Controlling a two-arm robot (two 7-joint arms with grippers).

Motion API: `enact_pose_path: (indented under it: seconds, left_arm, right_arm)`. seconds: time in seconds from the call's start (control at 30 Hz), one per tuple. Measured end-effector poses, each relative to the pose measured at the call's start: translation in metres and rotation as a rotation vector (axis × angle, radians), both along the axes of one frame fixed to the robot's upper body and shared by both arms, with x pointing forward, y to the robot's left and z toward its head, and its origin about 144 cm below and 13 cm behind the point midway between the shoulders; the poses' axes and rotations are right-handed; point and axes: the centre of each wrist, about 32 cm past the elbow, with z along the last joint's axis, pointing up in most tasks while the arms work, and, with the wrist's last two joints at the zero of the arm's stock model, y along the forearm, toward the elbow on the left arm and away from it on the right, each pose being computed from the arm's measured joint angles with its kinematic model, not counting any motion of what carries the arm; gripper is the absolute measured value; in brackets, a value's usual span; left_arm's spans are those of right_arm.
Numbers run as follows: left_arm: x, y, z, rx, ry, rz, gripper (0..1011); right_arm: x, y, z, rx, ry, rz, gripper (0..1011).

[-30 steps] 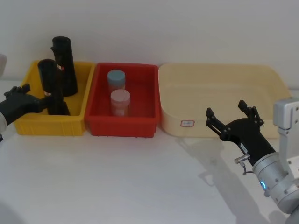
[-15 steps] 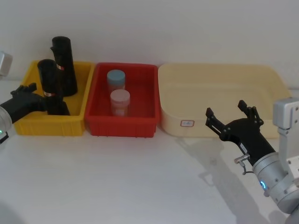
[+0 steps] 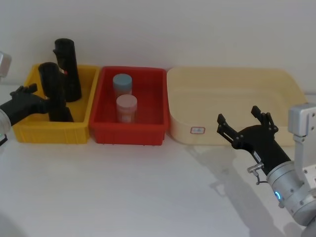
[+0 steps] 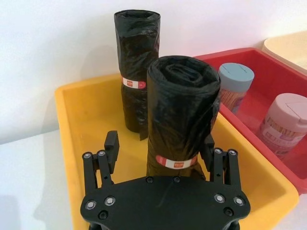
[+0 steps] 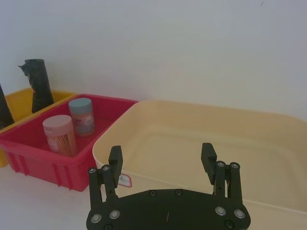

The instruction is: Pick up the garbage bag with the one hand and transfer it to the other hand.

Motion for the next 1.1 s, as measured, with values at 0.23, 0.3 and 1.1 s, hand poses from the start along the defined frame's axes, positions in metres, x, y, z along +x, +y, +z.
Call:
enact_pose_path:
  seconds: [0.23, 0.3, 1.1]
  left_arm:
    - [0.009, 0.005, 0.001, 0.007, -0.006, -0.024, 1000]
    - [0.013, 0.006, 0.001, 0.011, -0.006, -0.038, 1000]
    - [0.032, 0.014, 0.008, 0.049, -0.023, -0.103, 727]
  right_arm:
    - [0.000, 0.000, 0.000, 0.000, 0.000, 0.000, 1002]
    - [0.000, 0.000, 0.000, 0.000, 0.000, 0.000, 1001]
    - [0.000, 0.000, 0.000, 0.000, 0.000, 0.000, 1001]
